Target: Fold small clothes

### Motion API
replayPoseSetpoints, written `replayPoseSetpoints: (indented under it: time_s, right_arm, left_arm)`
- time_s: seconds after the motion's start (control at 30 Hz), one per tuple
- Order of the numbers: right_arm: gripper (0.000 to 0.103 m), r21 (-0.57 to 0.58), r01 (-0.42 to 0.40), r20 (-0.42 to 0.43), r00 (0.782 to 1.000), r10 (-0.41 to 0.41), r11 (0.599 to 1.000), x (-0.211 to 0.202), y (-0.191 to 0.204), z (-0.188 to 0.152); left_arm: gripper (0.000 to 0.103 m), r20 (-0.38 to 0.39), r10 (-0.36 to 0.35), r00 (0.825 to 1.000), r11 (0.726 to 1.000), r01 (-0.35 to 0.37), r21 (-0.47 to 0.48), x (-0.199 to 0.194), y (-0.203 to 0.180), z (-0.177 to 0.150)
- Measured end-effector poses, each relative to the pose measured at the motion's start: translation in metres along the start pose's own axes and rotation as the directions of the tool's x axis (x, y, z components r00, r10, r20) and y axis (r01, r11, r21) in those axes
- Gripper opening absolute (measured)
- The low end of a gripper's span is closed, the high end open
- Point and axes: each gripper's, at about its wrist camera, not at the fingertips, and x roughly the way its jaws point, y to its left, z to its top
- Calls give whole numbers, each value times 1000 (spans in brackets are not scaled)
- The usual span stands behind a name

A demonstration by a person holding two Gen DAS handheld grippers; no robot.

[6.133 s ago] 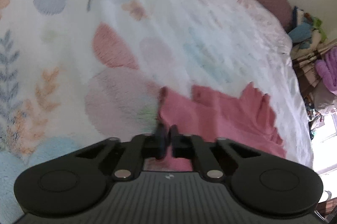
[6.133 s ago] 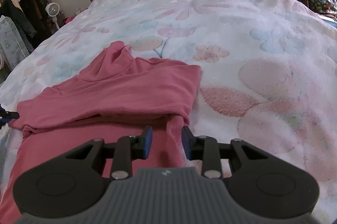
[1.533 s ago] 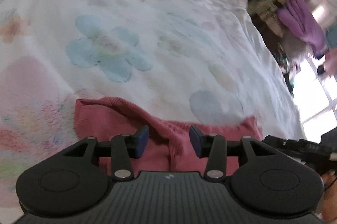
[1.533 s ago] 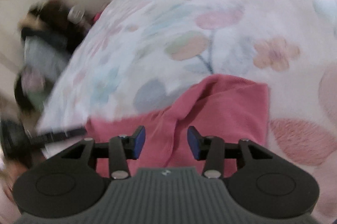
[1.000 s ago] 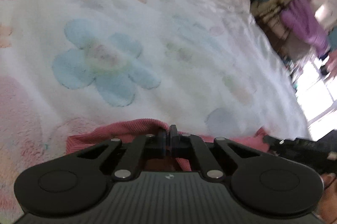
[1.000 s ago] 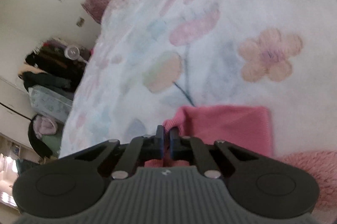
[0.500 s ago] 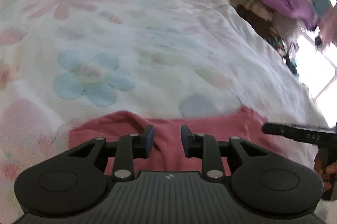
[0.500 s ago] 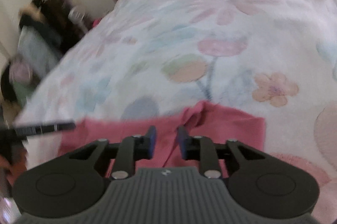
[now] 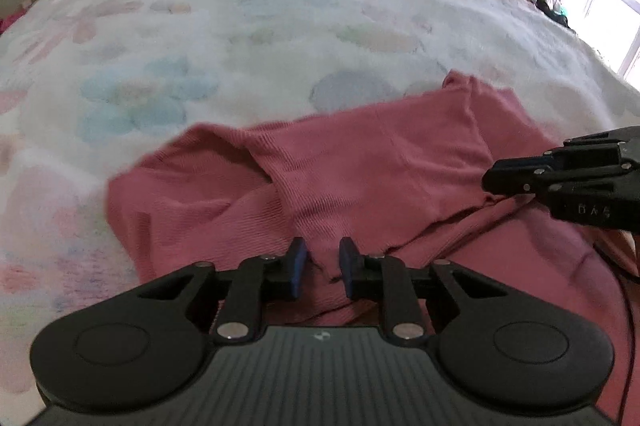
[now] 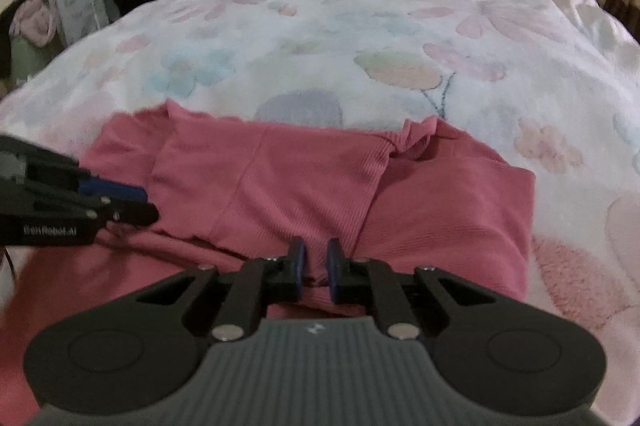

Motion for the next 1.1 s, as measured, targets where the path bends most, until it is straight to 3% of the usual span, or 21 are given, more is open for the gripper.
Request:
replayPoseSetpoints:
  time_s: [0.2, 0.27, 0.53, 0.73, 0.83, 0.87, 0.97, 1.1]
  right_arm:
    - [12, -46, -19, 12, 1000, 19, 999, -69, 19, 7]
    - [18, -84, -19, 14, 1000, 20, 996, -100, 30, 0]
    - [36, -159, -14, 46, 999, 21, 987, -224, 77, -73]
    - [36, -302, -3, 66, 998, 24, 953, -283, 106, -151]
    - [36, -364, -25, 1, 1000, 27, 931, -297, 115, -186]
    - [36, -385, -33, -26, 999, 25, 922, -300, 118, -199]
    - [36, -438, -61, -102, 995, 18, 897, -305, 119, -231]
    - [42, -496, -31, -156, 986, -54, 868, -306, 114, -263]
  left_arm:
    - [32, 33, 0, 999, 992, -4, 125, -76, -16, -8]
    - [32, 47, 16, 999, 983, -24, 182, -102, -27, -17]
    - [33, 127, 32, 991, 945, -72, 318, -200, -65, -80]
    - [33, 47, -49, 998, 916, 26, 401, -240, -92, -143]
    - [34, -2, -76, 997, 892, 68, 447, -245, -105, -175]
    - [35, -20, -79, 997, 883, 79, 463, -246, -109, -185]
    - [53, -81, -82, 993, 843, 112, 527, -245, -121, -216]
    - [59, -108, -20, 994, 786, 82, 612, -236, -133, -250]
